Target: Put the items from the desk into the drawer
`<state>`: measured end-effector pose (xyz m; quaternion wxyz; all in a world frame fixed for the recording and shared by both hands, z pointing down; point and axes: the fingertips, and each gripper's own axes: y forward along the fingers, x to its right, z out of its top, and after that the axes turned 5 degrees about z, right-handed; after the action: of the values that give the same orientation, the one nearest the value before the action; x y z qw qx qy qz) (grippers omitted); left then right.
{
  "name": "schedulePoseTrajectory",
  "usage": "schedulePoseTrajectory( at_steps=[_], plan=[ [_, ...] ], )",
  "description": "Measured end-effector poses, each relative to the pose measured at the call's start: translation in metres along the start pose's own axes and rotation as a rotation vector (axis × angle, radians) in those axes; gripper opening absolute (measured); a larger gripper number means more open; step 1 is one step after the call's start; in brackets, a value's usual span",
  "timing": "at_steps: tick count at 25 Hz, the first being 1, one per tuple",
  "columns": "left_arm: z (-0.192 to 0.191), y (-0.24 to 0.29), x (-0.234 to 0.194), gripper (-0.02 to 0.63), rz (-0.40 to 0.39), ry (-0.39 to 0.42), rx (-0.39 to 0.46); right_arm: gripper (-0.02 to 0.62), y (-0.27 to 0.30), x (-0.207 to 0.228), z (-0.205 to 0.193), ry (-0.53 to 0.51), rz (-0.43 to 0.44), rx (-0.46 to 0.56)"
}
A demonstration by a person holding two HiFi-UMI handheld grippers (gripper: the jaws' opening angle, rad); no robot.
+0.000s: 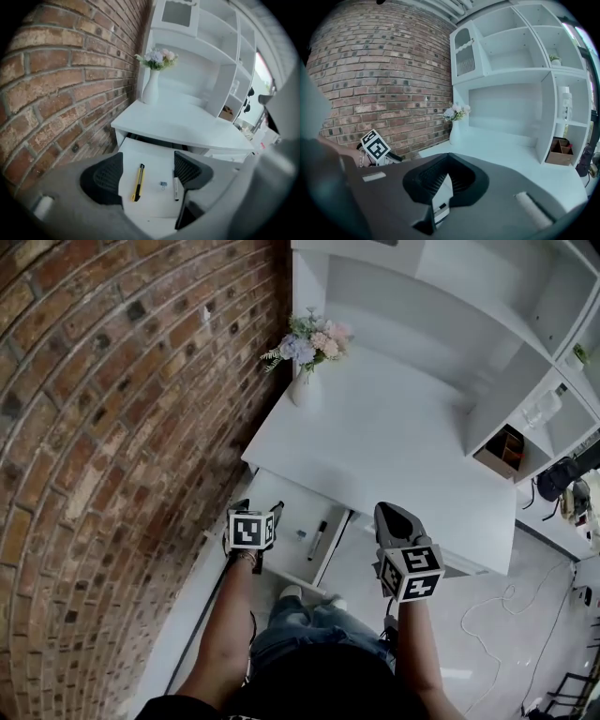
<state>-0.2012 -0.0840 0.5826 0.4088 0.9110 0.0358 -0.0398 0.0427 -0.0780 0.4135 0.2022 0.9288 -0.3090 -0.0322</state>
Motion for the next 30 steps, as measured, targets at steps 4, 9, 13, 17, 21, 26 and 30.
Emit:
schedulePoseTrajectory(
  at_steps=[4,9,13,17,21,26,30],
  plan=[
    [0.029,-0.031,0.003,0.348,0.01,0.006,0.117,0.009,-0.004,0.002,0.019,-0.009,0.014,0.041],
    [0.057,-0.068,0.012,0.348,0.029,0.021,0.237,0.009,-0.011,0.01,0.032,-0.021,0.033,0.077],
    [0.075,-0.098,0.021,0.348,0.063,0.04,0.325,0.009,-0.021,0.013,0.047,-0.053,0.062,0.105],
    [0.093,-0.136,0.032,0.348,0.097,0.031,0.439,0.009,-0.035,0.012,0.062,-0.1,0.102,0.137],
    [0.106,-0.176,0.042,0.347,0.126,0.032,0.559,0.009,-0.048,0.014,0.073,-0.125,0.142,0.172],
    [0.116,-0.214,0.056,0.339,0.169,0.072,0.663,0.009,-0.062,0.019,0.08,-0.14,0.168,0.198],
    [0.119,-0.23,0.066,0.336,0.185,0.104,0.707,0.009,-0.07,0.02,0.081,-0.154,0.186,0.213]
  ],
)
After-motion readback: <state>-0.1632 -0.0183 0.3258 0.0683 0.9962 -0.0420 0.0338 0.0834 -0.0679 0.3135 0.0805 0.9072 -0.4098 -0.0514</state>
